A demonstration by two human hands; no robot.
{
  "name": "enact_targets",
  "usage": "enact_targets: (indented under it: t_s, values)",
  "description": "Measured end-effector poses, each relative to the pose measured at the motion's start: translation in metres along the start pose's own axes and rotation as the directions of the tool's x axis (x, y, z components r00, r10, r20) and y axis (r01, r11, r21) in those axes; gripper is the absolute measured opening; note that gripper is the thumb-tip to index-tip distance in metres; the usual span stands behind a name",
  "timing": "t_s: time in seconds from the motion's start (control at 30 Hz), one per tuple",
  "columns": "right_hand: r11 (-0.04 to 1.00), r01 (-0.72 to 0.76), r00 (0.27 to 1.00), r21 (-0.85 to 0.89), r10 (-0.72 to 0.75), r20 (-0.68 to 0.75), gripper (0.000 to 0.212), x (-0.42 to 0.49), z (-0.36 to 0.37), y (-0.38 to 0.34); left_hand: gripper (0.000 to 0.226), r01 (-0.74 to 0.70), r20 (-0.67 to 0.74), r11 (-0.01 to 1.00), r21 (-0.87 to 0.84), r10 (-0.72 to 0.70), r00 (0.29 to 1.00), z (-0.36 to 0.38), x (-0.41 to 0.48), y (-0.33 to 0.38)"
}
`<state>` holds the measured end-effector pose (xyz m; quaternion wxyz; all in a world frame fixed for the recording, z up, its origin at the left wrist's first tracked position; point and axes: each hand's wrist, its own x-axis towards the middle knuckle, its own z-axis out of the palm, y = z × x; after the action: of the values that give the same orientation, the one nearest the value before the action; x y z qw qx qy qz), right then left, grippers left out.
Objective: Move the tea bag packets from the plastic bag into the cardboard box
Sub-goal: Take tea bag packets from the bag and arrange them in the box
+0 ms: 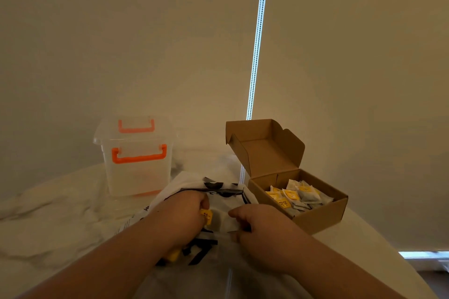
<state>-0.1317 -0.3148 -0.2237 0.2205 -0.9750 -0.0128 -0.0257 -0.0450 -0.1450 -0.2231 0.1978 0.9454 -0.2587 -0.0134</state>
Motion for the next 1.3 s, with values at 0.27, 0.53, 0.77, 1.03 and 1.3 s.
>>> enact_targets:
  t_s: [0.27, 0.53, 0.77, 1.03, 1.3]
  values:
    - [0.990, -0.012, 0.988, 0.138, 0.033, -0.150, 0.055, -0.003, -0.002, -0.004, 0.017, -0.142, -0.106, 0.902, -0.407, 0.108, 0.988, -0.003, -0.006, 0.009]
    - [0.978, 0.015, 0.963, 0.208, 0.042, -0.267, 0.006, -0.004, -0.003, -0.003, 0.005, -0.213, -0.176, 0.815, -0.539, 0.138, 0.975, -0.007, -0.010, 0.015]
    - [0.953, 0.020, 0.960, 0.304, 0.067, -0.272, 0.012, -0.008, -0.006, -0.003, 0.009, -0.235, -0.269, 0.793, -0.562, 0.094, 0.959, -0.008, -0.010, 0.014]
    - [0.860, 0.252, 0.908, 0.443, -0.052, -0.416, 0.010, -0.034, -0.037, -0.014, 0.017, -0.174, -0.301, 0.817, -0.549, 0.000, 0.954, -0.002, -0.008, 0.009]
    - [0.948, -0.165, 0.699, 0.271, 0.306, -0.646, 0.010, -0.010, -0.092, 0.087, 0.018, -0.178, -0.285, 0.850, -0.495, 0.034, 0.958, 0.010, -0.010, 0.007]
